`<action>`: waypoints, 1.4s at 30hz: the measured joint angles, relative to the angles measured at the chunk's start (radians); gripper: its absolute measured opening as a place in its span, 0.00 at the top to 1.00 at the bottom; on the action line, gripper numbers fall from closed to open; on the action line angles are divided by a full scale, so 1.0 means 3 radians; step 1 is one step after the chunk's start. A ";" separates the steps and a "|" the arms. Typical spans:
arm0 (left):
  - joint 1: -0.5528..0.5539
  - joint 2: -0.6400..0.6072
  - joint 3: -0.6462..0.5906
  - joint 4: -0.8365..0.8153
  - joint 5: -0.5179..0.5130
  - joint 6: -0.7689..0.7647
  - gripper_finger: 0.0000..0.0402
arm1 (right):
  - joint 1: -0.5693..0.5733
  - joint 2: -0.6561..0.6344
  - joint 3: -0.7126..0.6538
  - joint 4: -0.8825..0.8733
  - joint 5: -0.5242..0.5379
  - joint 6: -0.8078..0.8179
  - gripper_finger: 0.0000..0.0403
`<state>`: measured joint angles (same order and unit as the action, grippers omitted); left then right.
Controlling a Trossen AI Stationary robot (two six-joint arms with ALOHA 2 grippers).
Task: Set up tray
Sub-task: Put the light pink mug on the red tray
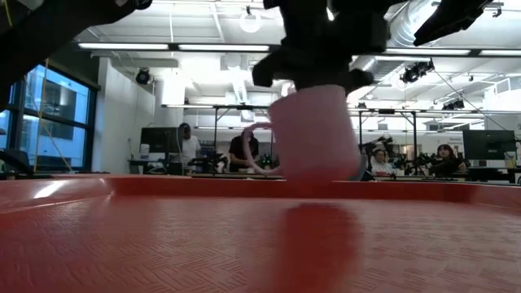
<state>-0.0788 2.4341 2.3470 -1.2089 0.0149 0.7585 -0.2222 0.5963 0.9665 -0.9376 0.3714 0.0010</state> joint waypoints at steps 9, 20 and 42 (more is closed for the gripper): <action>-0.0002 0.0049 -0.0007 -0.0104 0.0112 -0.0056 0.94 | 0.0000 -0.0001 0.0000 0.0006 -0.0001 0.0000 0.34; -0.0001 0.0039 -0.0004 -0.0035 0.0117 -0.0109 0.90 | 0.0000 -0.0001 0.0000 0.0006 -0.0001 -0.0001 0.34; -0.0001 0.0017 0.0026 0.0032 0.0126 -0.0103 0.53 | 0.0000 -0.0001 0.0000 -0.0006 -0.0017 -0.0029 0.34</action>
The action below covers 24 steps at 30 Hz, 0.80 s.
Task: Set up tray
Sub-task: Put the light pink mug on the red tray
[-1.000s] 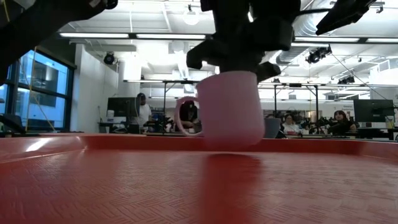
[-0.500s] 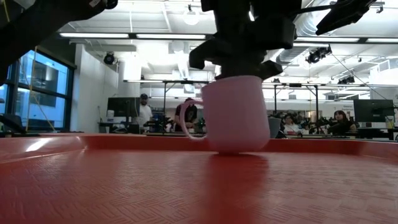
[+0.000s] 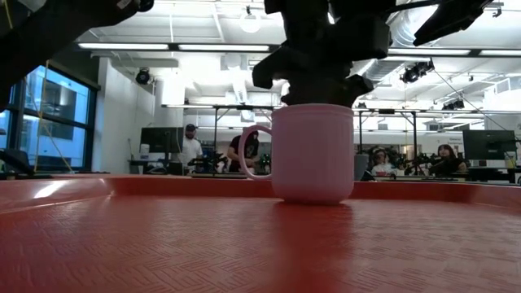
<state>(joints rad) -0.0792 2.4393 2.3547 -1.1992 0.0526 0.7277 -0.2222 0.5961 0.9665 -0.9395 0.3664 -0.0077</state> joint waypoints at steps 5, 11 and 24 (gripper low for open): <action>0.0000 -0.0100 0.0004 -0.0207 -0.0038 -0.0033 0.45 | 0.0000 0.0001 0.0000 -0.0011 0.0000 0.0000 0.34; 0.0000 -0.0261 0.0005 -0.0235 -0.0039 -0.0075 0.43 | 0.0000 0.0000 0.0000 -0.0021 0.0001 0.0000 0.34; -0.0003 -0.1011 0.0005 -0.0177 -0.0920 -0.0154 0.45 | 0.0000 0.0000 0.0000 -0.0052 -0.0047 0.0026 0.34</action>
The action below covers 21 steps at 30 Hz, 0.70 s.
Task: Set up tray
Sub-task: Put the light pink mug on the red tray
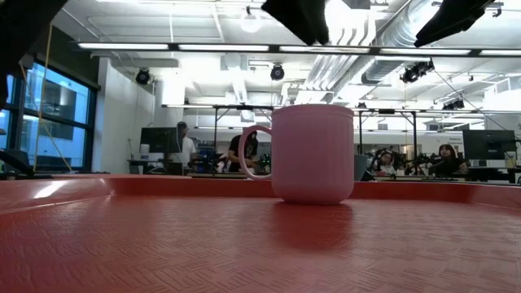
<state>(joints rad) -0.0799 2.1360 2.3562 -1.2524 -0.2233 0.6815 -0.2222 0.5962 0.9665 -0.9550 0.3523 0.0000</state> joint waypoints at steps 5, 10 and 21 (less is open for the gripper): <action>0.0010 -0.0318 0.0001 0.0074 -0.1015 -0.0104 0.51 | 0.0000 0.0000 0.0000 0.0001 -0.0056 0.0006 0.34; 0.0097 -0.0645 0.0001 -0.0181 -0.1393 -0.0166 0.60 | 0.0000 0.0000 0.0001 -0.0035 -0.0088 0.0028 0.34; 0.0485 -0.1234 -0.0062 -0.1039 -0.1876 -0.0803 0.71 | 0.0001 0.0060 0.0004 0.0007 -0.0608 0.0100 0.34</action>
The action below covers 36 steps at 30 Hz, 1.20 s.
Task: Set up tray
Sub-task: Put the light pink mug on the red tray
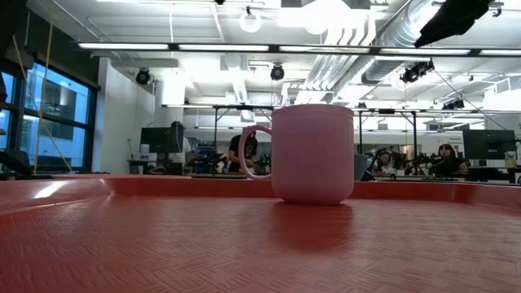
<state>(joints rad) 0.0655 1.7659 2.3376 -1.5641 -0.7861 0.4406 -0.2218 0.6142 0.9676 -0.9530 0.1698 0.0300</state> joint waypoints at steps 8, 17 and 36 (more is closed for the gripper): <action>0.0146 -0.0451 -0.0406 0.0015 -0.0152 -0.0060 0.70 | 0.0120 0.0362 0.0000 0.0435 -0.0345 -0.0193 0.34; 0.0461 -0.1033 -0.1501 0.0211 -0.0217 -0.0252 0.71 | 0.0524 0.0920 -0.0001 0.0970 -0.0284 -0.0277 0.34; 0.0568 -0.2146 -0.3045 0.1210 -0.0029 -0.0090 0.71 | 0.1302 0.1793 -0.0001 0.1519 -0.0297 0.0129 0.34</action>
<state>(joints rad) 0.2359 1.1220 1.4240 -1.2010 -0.7949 0.4138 0.1689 1.1522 0.9672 -0.4972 0.0808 0.0687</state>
